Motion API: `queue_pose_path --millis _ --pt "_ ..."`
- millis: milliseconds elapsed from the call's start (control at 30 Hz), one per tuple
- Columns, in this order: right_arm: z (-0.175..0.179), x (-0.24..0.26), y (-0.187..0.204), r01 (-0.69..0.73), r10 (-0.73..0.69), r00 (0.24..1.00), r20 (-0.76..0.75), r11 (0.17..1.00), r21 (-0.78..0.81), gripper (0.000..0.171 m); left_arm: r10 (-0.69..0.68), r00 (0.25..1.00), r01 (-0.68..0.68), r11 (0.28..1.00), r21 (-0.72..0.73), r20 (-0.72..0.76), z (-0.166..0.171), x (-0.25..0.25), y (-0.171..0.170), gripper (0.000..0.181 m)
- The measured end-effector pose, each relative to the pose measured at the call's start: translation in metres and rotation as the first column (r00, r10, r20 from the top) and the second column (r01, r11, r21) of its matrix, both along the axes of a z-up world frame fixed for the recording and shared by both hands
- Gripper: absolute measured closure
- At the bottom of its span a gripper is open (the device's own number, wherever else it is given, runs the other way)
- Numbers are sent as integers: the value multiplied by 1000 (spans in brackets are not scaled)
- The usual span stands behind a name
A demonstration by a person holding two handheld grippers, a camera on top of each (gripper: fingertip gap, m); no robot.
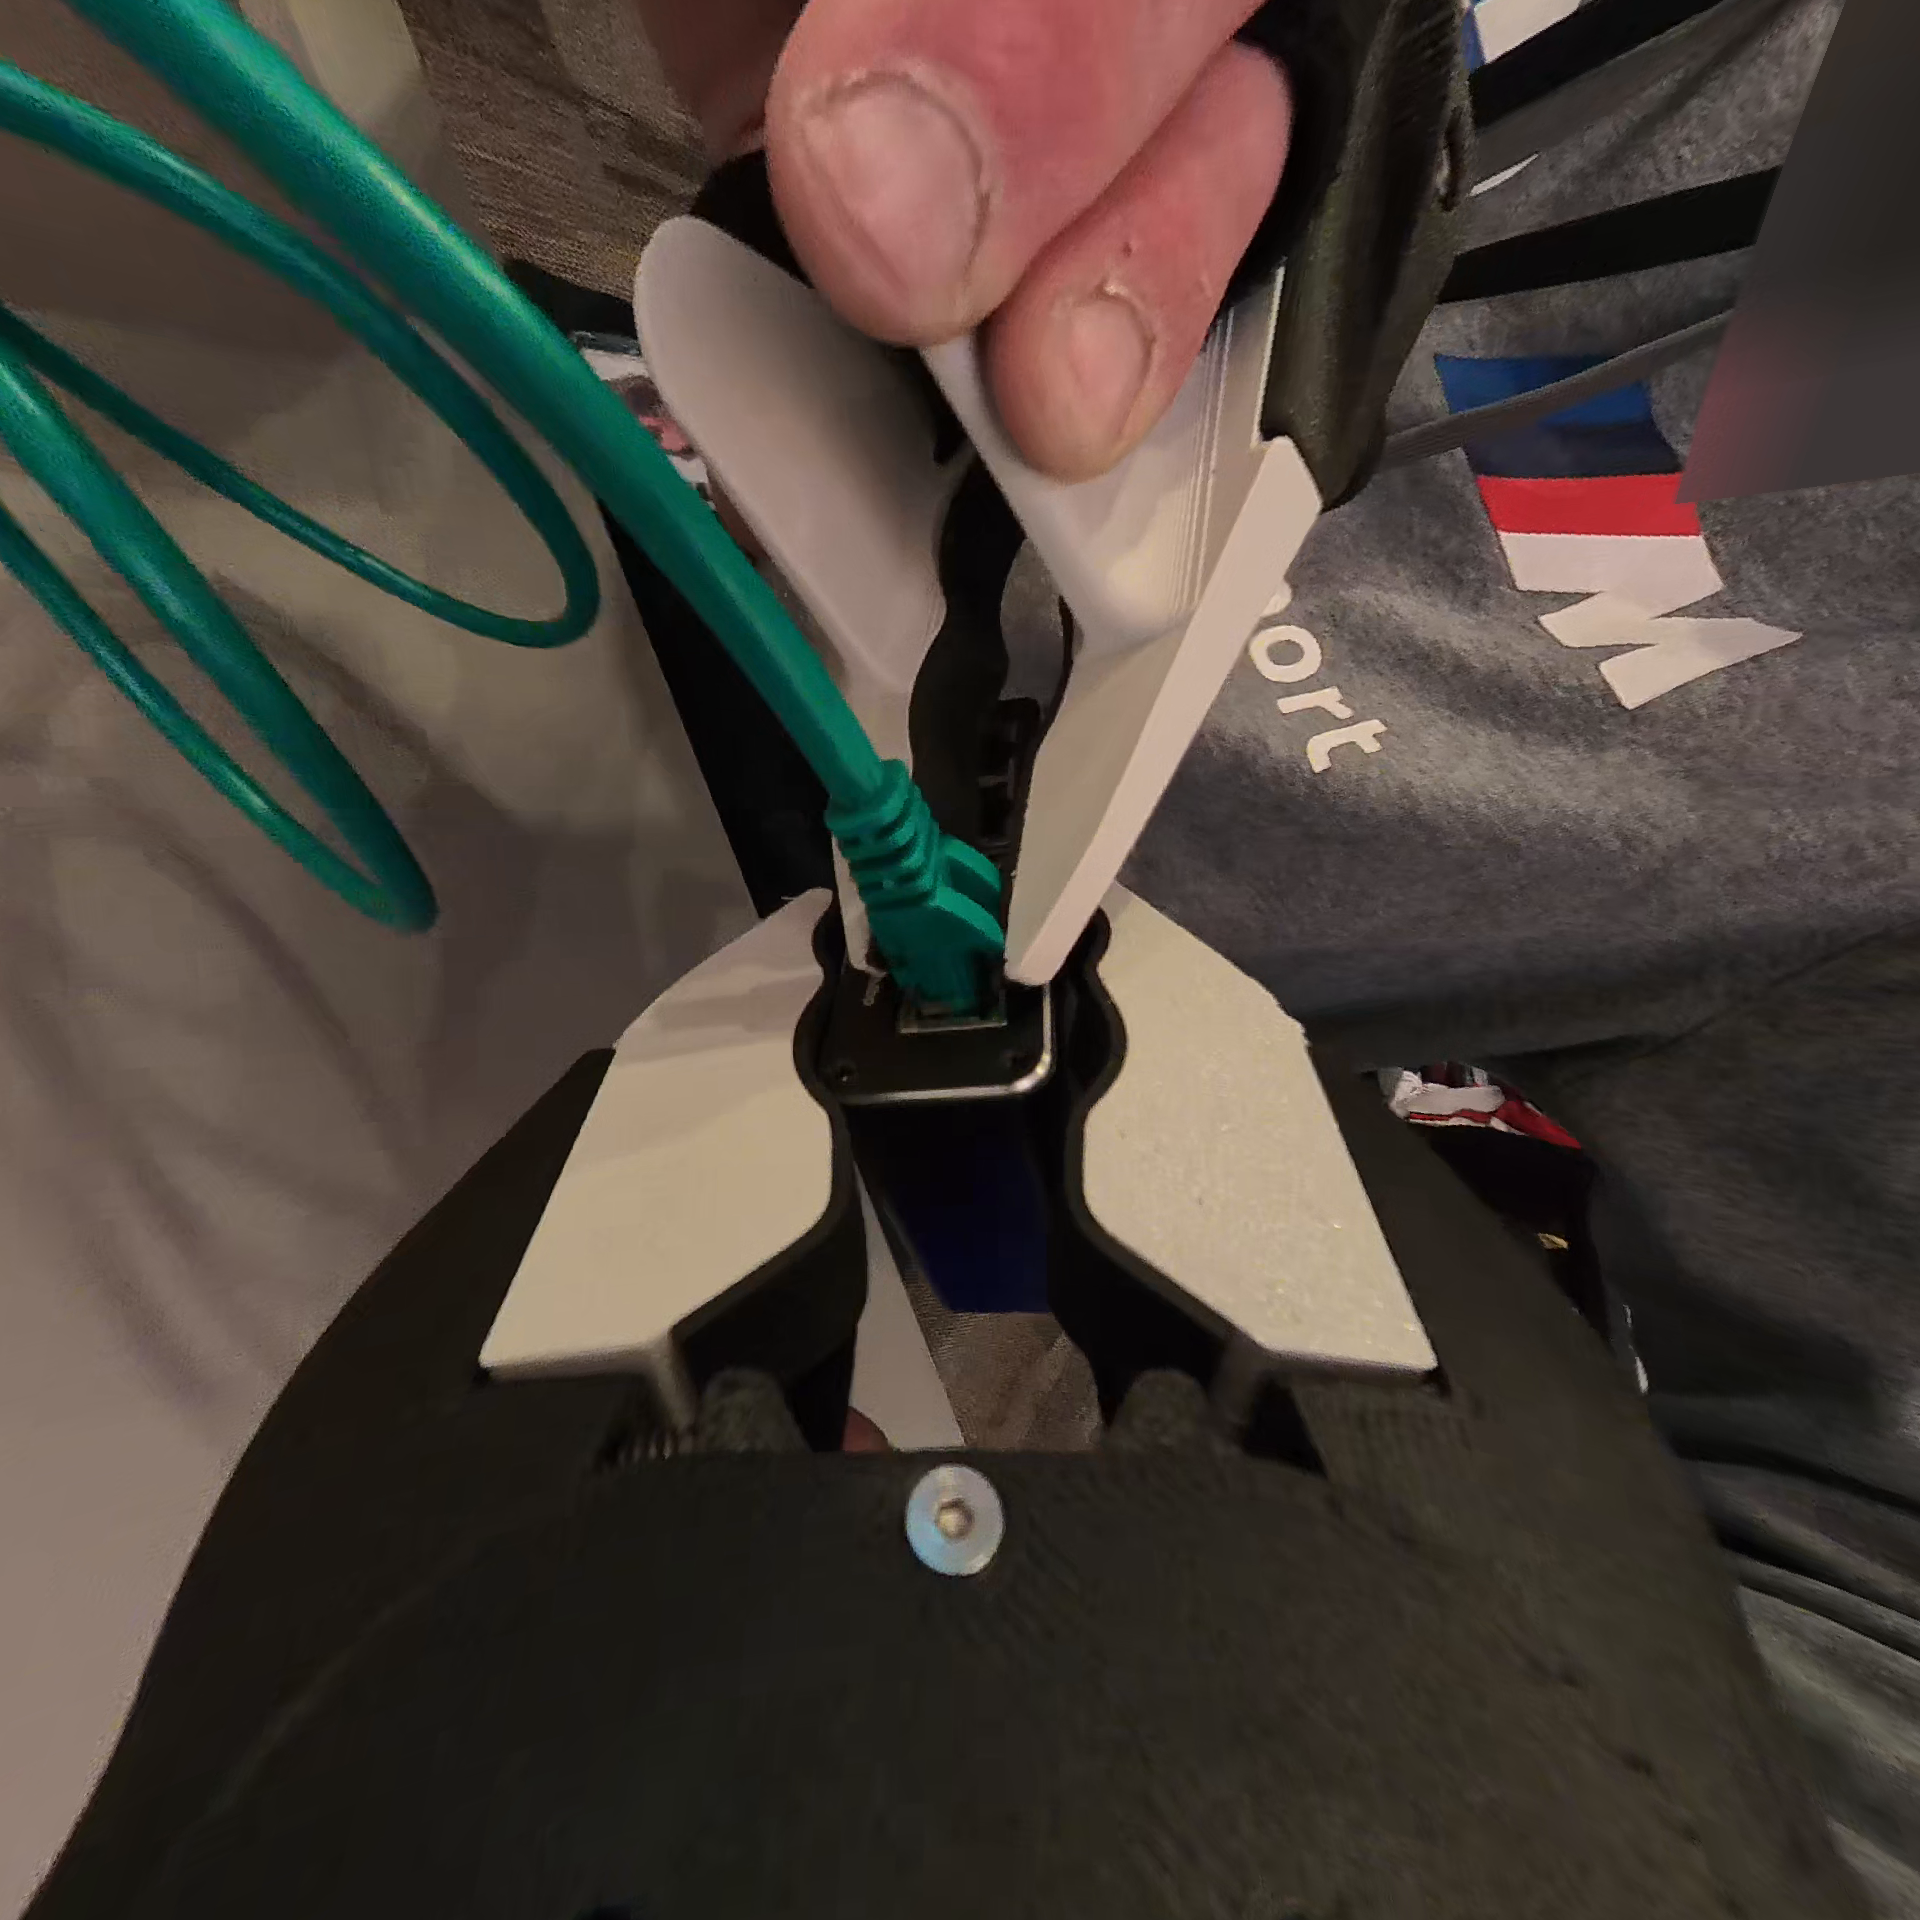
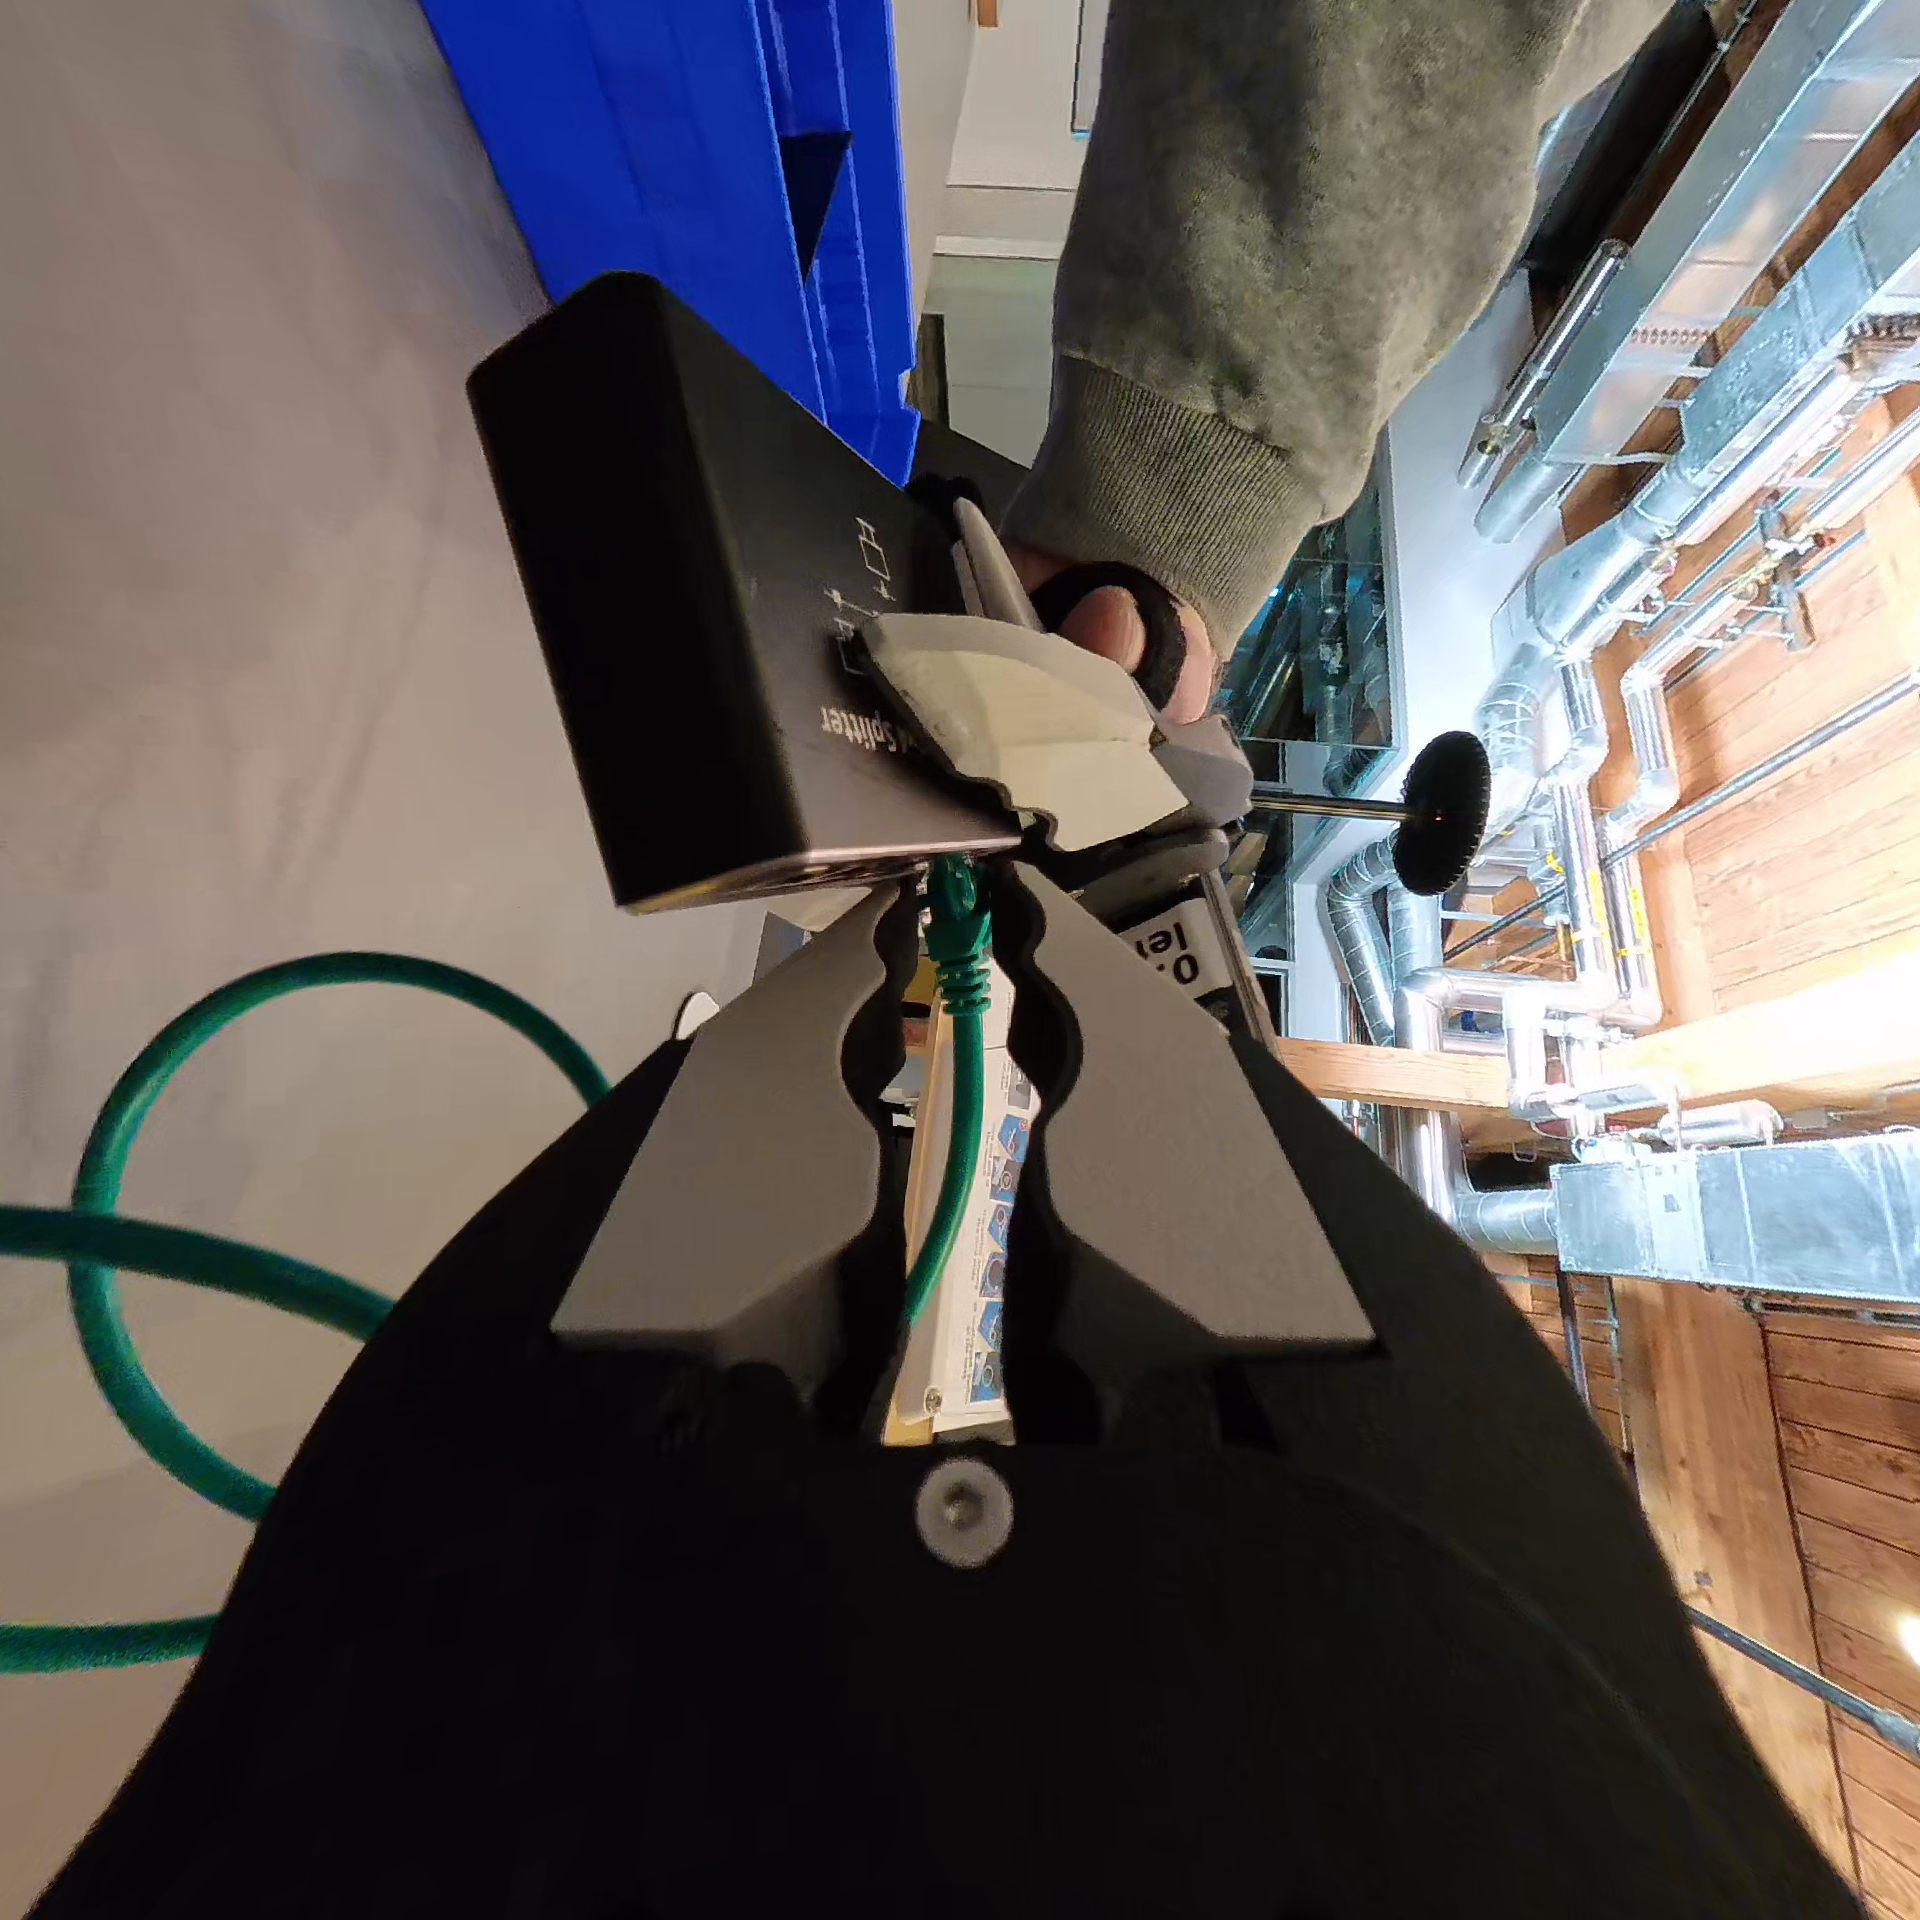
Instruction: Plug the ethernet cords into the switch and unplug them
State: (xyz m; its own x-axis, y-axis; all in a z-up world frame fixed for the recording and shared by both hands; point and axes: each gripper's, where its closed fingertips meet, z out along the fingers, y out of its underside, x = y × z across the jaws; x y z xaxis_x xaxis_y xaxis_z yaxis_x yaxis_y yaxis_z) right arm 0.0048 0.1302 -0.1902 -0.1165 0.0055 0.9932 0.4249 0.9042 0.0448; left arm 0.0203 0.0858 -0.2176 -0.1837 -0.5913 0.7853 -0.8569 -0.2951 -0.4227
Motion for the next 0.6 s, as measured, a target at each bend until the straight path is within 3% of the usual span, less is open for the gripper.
queue_pose_path --millis 300,600 --pt "2 2 -3 -12 13 1000 -15 1000 25 160 -8 1000 7 1000 -12 -19 0 -1 -4 143" --pt "-9 10 -12 -53 57 995 86 997 -52 144 -28 998 26 999 -28 -60 -8 -1 -7 145"
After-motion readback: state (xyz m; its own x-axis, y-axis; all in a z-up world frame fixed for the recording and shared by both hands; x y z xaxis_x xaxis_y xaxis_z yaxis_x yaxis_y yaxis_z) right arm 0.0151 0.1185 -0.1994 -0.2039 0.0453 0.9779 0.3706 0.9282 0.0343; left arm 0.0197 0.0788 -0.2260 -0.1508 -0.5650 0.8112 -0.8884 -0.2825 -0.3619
